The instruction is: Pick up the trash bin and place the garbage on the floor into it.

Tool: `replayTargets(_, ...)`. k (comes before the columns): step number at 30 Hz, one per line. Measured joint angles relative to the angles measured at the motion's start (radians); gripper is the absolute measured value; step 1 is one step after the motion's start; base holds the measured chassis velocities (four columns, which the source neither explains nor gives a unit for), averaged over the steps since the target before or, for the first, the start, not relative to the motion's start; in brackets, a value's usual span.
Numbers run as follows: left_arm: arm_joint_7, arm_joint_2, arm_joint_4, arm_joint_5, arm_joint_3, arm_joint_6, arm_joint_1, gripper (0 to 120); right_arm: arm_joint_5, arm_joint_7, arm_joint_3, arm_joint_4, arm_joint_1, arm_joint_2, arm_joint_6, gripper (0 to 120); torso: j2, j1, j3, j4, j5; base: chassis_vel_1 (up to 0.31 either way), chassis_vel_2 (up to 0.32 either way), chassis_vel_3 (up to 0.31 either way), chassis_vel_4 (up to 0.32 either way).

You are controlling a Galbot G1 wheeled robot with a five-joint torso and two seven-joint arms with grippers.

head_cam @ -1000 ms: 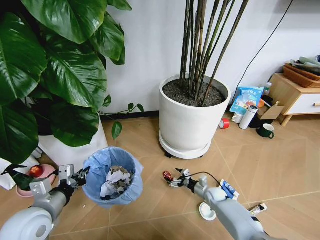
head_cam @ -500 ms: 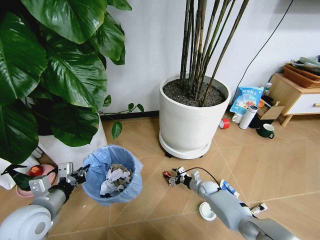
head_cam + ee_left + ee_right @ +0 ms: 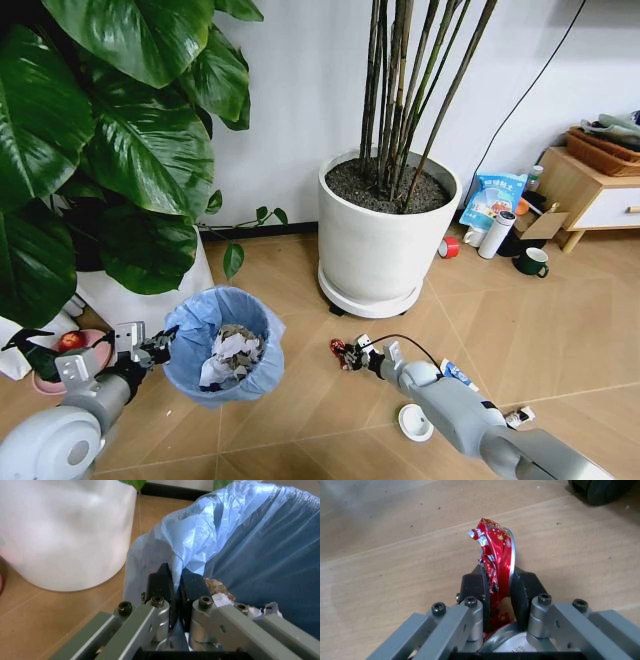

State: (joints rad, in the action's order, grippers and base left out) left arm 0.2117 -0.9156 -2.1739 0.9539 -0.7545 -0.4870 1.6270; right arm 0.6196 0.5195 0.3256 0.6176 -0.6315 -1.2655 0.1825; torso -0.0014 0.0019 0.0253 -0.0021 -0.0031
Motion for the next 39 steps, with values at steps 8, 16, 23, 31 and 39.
replayTargets(8, 0.002, 0.006, -0.009, -0.002, 0.015, 0.000, 0.002, 0, 0.082, 0.039, -0.012, 0.110, -0.038, 0.079, -0.004, 11, 0.000, 0.000, 0.000, 0.0000, 0.0006, 0.000, 0.000, 0.000, 0.000)
replayTargets(16, -0.004, 0.050, -0.005, -0.003, 0.076, 0.006, -0.012, 0, 0.200, 0.164, -0.155, 0.410, -0.141, 0.245, 0.062, 11, 0.000, 0.000, 0.000, -0.0005, 0.0001, 0.000, 0.000, 0.000, 0.000)
replayTargets(23, -0.006, 0.087, 0.013, -0.003, 0.149, 0.011, -0.049, 0, 0.318, 0.244, -0.219, 0.670, -0.220, 0.312, 0.100, 11, 0.000, 0.000, 0.000, -0.0002, 0.0000, 0.000, 0.000, 0.000, 0.000)
replayTargets(31, -0.012, 0.138, 0.055, 0.011, 0.216, 0.016, -0.098, 0, 0.429, 0.362, -0.205, 0.838, -0.188, 0.328, 0.137, 11, 0.000, 0.000, 0.000, -0.0002, 0.0000, 0.000, 0.000, 0.000, 0.000)
replayTargets(39, -0.017, 0.160, 0.075, 0.028, 0.239, 0.021, -0.121, 0, 0.543, 0.429, -0.019, 0.870, 0.005, 0.286, 0.126, 11, 0.000, 0.000, 0.000, 0.0001, -0.0002, 0.000, 0.000, 0.000, 0.000)
